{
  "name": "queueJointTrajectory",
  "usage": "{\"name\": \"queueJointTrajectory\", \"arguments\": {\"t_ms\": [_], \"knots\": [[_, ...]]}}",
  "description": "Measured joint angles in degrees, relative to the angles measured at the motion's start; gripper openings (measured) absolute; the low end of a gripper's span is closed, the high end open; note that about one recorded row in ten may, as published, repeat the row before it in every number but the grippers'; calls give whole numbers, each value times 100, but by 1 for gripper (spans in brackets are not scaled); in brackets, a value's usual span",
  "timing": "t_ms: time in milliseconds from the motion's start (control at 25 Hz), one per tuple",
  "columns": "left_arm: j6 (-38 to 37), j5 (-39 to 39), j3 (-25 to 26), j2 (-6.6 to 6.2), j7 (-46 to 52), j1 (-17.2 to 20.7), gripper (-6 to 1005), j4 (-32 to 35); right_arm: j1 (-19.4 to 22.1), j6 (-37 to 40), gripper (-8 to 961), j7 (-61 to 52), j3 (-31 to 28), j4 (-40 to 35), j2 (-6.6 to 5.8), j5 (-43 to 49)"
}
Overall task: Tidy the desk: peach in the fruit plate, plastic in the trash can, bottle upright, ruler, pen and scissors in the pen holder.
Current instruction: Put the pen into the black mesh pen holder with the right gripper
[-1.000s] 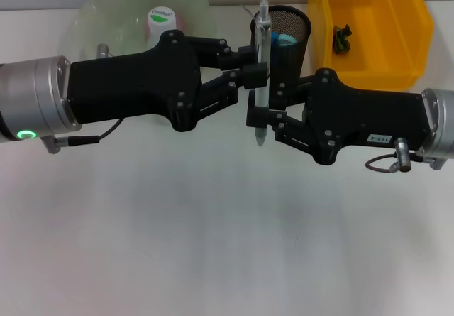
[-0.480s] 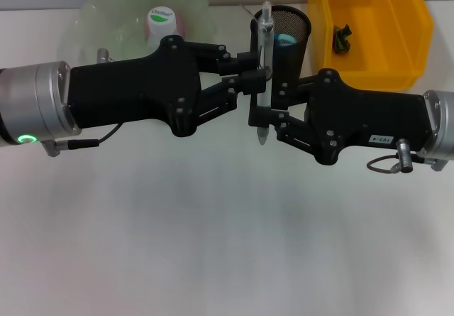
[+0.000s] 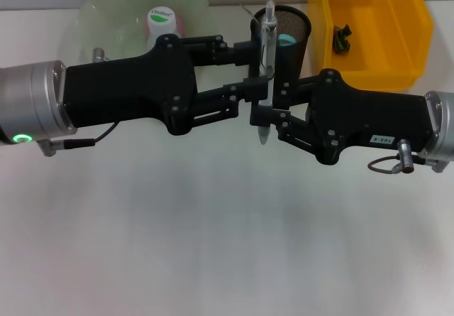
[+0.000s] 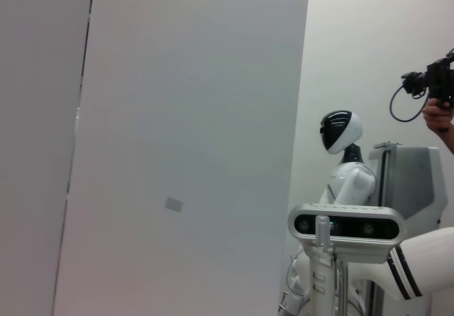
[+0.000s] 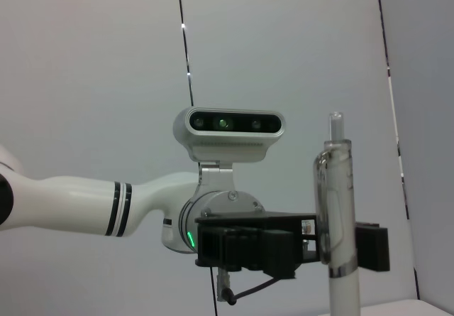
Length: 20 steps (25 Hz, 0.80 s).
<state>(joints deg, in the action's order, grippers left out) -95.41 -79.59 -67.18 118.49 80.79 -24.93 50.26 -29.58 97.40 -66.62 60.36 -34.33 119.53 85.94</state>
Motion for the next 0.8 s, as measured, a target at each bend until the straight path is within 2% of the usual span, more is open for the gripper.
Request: {"name": "queueJointTrajectory", "arguments": {"t_ms": [280,520,600,800], "knots": [[-4,-31,13,-14,-43,137,508,-3,239,-88,131,268,-91,10,-11,-281],[-54,-29,-44,6,-346,369,646,-36,393,-497,131,370,-950,71,-8,-462],[-73,-19,-165,23,-543,415,643,-126,374,-835,131,448,-1275,290,-6,-755],[-57,-28,-338,13,-737,301,636,-629,295,-1285,131,546,-1316,343,-20,-909]]}}
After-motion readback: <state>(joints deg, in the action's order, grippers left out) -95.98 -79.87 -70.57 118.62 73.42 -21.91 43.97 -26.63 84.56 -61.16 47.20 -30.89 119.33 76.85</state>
